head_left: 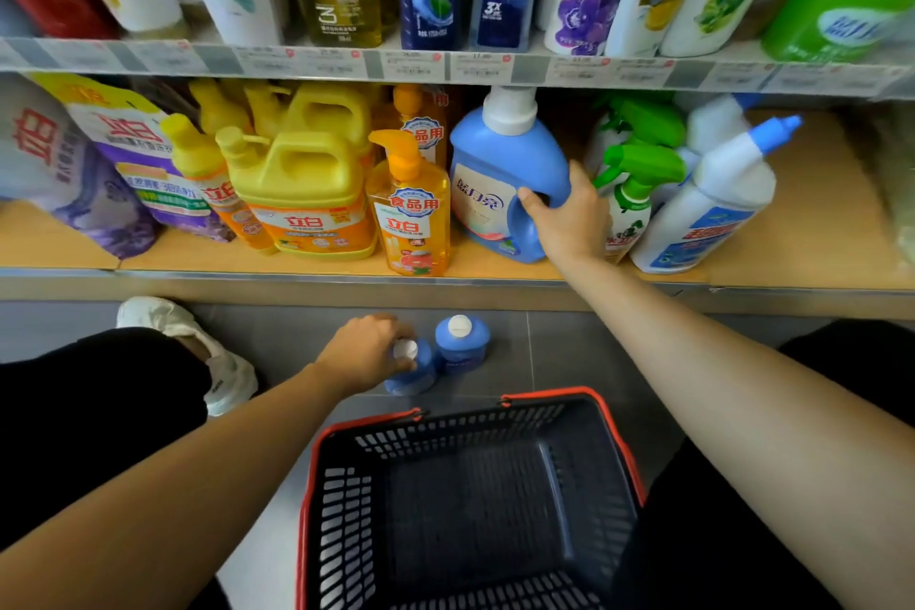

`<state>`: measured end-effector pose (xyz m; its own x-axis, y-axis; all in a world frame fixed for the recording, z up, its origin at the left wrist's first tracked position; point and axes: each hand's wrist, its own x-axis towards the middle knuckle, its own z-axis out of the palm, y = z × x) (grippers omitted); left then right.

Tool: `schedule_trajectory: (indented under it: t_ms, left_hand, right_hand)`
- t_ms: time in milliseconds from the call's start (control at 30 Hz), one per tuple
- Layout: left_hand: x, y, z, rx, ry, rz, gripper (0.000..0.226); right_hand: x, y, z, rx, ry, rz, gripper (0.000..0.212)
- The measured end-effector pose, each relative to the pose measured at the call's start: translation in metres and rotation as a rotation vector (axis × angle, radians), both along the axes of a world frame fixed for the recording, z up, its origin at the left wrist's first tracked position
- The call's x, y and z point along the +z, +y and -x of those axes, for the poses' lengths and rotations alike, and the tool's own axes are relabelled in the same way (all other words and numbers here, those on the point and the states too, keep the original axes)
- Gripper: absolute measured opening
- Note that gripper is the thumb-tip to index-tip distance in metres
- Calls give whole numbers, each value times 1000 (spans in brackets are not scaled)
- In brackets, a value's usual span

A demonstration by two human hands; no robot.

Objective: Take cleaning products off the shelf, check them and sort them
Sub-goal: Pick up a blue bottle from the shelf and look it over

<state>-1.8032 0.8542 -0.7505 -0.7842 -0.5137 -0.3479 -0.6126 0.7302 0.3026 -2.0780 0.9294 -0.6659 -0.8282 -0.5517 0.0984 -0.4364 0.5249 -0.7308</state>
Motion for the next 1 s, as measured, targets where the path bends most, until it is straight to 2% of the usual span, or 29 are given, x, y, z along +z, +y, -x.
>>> schedule_trajectory:
  t_ms: [100, 167, 267, 367, 533, 633, 733, 867, 1000]
  left_hand:
    - [-2, -2, -3, 71, 41, 7, 35]
    - [-2, -6, -6, 150, 74, -6, 37]
    - [-2, -12, -11, 210, 89, -21, 39]
    - [-1, -14, -14, 239, 116, -46, 40]
    - [-2, -13, -20, 128, 106, -30, 40]
    - [-2, -14, -21, 76, 106, -56, 41]
    - [-1, -13, -20, 59, 113, -96, 45]
    - [1, -13, -19, 68, 96, -63, 43]
    - [4, -16, -22, 111, 45, 6, 37]
  right_hand:
    - [-5, 13, -19, -19, 209, 96, 53]
    - [-11, 20, -30, 125, 387, 125, 50]
    - [-19, 21, -32, 348, 617, -74, 61]
    - [-27, 21, -27, 370, 703, -257, 66]
    - [-29, 16, -5, 414, 633, -321, 73]
    - [-27, 18, 6, 460, 496, -261, 75]
    - [-32, 24, -4, 543, 329, -197, 66]
    - [-47, 33, -34, 784, 4, -384, 70]
    - [-67, 35, -57, 942, -16, -566, 73]
